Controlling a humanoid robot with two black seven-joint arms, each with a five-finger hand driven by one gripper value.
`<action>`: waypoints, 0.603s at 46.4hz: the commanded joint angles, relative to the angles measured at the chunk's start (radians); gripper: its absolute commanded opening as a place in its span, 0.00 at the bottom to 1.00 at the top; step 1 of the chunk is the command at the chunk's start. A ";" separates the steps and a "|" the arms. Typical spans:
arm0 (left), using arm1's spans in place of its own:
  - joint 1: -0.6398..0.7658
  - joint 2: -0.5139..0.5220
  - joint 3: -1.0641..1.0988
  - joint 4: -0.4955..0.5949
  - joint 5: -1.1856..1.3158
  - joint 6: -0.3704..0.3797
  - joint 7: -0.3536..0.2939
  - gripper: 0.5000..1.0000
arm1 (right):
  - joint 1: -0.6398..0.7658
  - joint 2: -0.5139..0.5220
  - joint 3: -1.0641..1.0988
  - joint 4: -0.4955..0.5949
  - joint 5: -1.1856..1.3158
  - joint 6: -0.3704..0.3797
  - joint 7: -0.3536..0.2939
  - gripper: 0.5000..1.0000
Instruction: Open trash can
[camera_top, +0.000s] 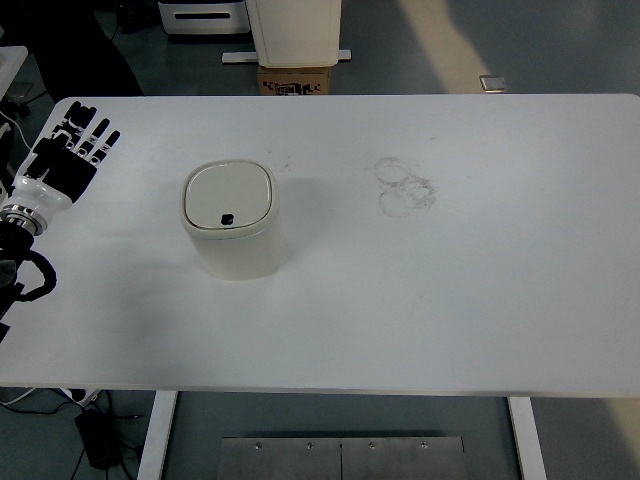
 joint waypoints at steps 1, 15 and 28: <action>0.000 -0.003 0.001 -0.001 0.000 -0.001 0.000 1.00 | 0.000 0.000 0.000 0.000 0.000 0.000 0.000 0.98; -0.015 0.011 -0.002 -0.001 -0.001 -0.004 -0.005 1.00 | 0.000 0.000 0.000 0.000 0.000 0.000 0.000 0.98; -0.015 -0.004 0.006 -0.002 0.002 0.007 0.000 1.00 | 0.000 0.000 0.000 0.000 0.002 0.000 0.000 0.98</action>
